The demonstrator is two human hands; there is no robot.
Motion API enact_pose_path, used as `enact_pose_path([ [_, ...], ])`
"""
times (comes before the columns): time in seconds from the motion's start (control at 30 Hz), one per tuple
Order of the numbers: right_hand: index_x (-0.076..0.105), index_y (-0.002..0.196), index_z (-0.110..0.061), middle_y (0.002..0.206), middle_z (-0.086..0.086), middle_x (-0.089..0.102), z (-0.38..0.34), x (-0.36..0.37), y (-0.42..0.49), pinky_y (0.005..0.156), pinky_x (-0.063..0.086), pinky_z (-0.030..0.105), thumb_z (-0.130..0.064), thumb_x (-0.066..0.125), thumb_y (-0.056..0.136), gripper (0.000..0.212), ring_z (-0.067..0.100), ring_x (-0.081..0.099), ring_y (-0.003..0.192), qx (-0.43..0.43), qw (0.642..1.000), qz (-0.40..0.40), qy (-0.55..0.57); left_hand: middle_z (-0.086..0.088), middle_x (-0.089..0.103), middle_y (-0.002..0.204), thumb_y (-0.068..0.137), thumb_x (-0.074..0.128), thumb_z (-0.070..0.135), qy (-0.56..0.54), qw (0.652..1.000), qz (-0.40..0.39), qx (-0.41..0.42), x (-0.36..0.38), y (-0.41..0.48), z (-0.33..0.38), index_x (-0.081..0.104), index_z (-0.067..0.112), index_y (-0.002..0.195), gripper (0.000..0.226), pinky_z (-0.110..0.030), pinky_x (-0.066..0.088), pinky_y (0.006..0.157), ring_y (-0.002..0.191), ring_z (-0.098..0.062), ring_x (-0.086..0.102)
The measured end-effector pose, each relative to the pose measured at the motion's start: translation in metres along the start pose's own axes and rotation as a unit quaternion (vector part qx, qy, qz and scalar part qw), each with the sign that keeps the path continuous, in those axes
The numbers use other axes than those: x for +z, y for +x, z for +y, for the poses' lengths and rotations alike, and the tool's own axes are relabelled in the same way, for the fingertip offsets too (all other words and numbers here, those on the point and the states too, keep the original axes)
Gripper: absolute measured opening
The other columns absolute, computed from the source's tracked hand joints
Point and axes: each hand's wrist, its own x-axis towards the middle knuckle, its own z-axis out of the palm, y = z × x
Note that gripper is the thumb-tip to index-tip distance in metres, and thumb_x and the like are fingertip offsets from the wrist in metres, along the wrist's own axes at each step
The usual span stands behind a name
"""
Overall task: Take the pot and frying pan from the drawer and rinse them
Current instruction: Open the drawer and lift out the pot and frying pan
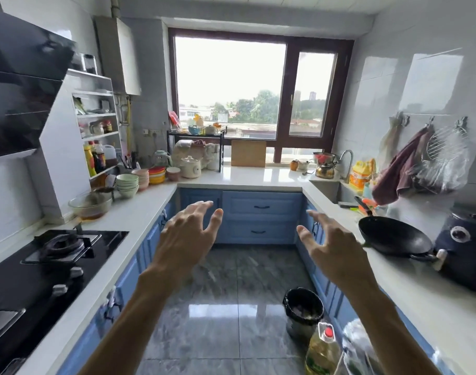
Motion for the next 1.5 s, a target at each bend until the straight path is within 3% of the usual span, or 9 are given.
enact_pose_path([
  [0.3, 0.049, 0.148, -0.026, 0.15, -0.002, 0.054, 0.07, 0.06, 0.198, 0.103, 0.044, 0.034, -0.043, 0.059, 0.098, 0.054, 0.022, 0.053, 0.135, -0.007, 1.0, -0.018, 0.016, 0.002, 0.049, 0.155, 0.101, 0.038, 0.055, -0.006, 0.999, 0.007, -0.05, 0.09, 0.175, -0.02, 0.05, 0.03, 0.147, 0.053, -0.048, 0.039, 0.115, 0.136, -0.026, 0.052],
  [0.47, 0.051, 0.146, -0.027, 0.149, -0.004, 0.055, 0.11, 0.126, 0.29, 0.105, 0.046, 0.044, -0.045, 0.06, 0.097, 0.053, 0.022, 0.053, 0.135, 0.006, 0.999, -0.029, 0.021, 0.007, 0.048, 0.155, 0.102, 0.041, 0.054, -0.019, 0.999, 0.007, -0.037, 0.158, 0.271, -0.05, 0.05, 0.03, 0.146, 0.051, -0.047, 0.037, 0.117, 0.142, -0.019, 0.045],
  [0.83, 0.052, 0.145, -0.028, 0.147, -0.003, 0.057, 0.169, 0.267, 0.545, 0.101, 0.048, 0.037, -0.043, 0.061, 0.097, 0.052, 0.02, 0.055, 0.133, 0.06, 0.998, -0.024, 0.014, 0.011, 0.047, 0.155, 0.101, 0.038, 0.057, -0.045, 0.999, -0.031, -0.008, 0.293, 0.557, -0.116, 0.048, 0.031, 0.147, 0.054, -0.045, 0.038, 0.116, 0.142, -0.015, 0.046],
  [1.2, 0.058, 0.14, -0.028, 0.138, -0.008, 0.063, 0.278, 0.385, 0.759, 0.102, 0.048, 0.035, -0.043, 0.062, 0.096, 0.046, 0.015, 0.059, 0.127, 0.087, 0.995, -0.046, 0.035, 0.014, 0.047, 0.154, 0.102, 0.035, 0.058, -0.055, 0.995, -0.079, -0.031, 0.438, 0.769, -0.147, 0.047, 0.033, 0.148, 0.054, -0.044, 0.039, 0.112, 0.139, -0.015, 0.048],
  [1.37, 0.062, 0.133, -0.032, 0.128, -0.011, 0.068, 0.346, 0.444, 0.866, 0.105, 0.05, 0.042, -0.045, 0.061, 0.095, 0.04, 0.011, 0.061, 0.123, 0.112, 0.986, -0.086, 0.086, 0.015, 0.055, 0.146, 0.104, 0.038, 0.054, -0.109, 0.984, -0.108, -0.088, 0.529, 0.859, -0.139, 0.052, 0.036, 0.141, 0.044, -0.038, 0.039, 0.104, 0.133, -0.014, 0.053],
  [1.5, 0.068, 0.12, -0.034, 0.116, -0.014, 0.072, 0.394, 0.494, 0.934, 0.101, 0.051, 0.035, -0.044, 0.06, 0.096, 0.027, 0.008, 0.064, 0.113, 0.156, 0.973, -0.125, 0.119, 0.019, 0.061, 0.134, 0.104, 0.039, 0.052, -0.135, 0.968, -0.152, -0.146, 0.601, 0.91, -0.14, 0.056, 0.039, 0.135, 0.038, -0.031, 0.034, 0.097, 0.127, -0.009, 0.056],
])
